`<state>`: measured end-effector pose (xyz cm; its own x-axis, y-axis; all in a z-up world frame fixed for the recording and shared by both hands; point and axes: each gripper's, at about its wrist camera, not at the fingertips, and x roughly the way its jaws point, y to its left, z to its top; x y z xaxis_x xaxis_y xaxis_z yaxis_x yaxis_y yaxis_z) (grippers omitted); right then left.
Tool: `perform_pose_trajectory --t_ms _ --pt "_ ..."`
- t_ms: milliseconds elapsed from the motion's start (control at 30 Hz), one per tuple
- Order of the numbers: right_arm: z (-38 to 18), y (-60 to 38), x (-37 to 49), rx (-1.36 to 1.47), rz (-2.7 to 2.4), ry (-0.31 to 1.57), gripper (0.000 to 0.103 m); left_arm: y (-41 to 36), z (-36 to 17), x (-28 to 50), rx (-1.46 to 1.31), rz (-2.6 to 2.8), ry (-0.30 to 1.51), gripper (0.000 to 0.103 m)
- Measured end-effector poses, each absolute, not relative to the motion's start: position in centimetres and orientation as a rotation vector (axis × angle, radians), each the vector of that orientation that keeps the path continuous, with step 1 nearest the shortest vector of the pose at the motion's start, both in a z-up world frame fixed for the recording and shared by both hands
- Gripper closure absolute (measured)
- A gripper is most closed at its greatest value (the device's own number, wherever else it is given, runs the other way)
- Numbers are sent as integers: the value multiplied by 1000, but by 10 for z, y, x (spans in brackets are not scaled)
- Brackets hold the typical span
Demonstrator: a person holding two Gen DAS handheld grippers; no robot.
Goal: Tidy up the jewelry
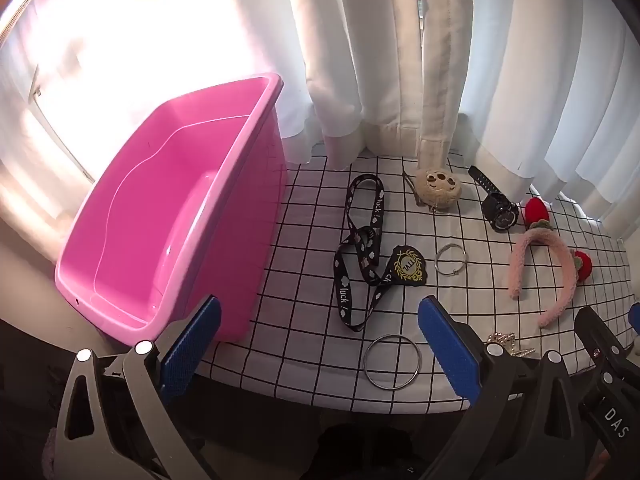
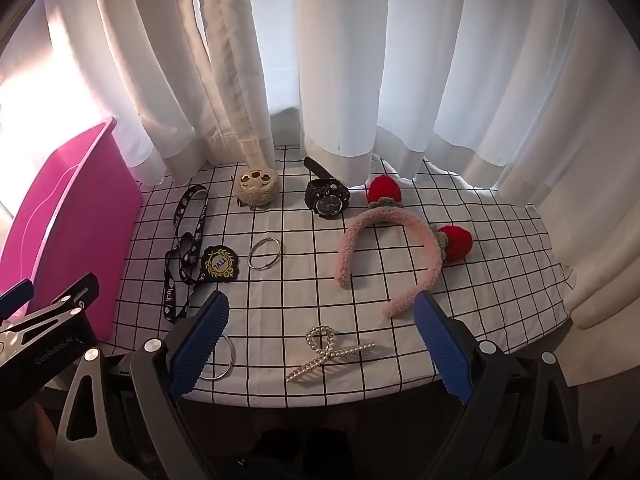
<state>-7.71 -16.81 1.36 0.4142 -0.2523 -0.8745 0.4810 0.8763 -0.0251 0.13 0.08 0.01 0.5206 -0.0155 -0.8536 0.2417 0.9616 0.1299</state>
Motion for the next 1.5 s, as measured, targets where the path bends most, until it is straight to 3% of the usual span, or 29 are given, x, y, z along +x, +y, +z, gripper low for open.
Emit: perform_pose_trajectory --t_ms 933,1500 --pt "13 -163 -78 265 -451 1043 14 8 14 -5 208 -159 940 6" --pt "10 -170 -81 277 -449 1053 14 8 7 -5 168 -211 983 6"
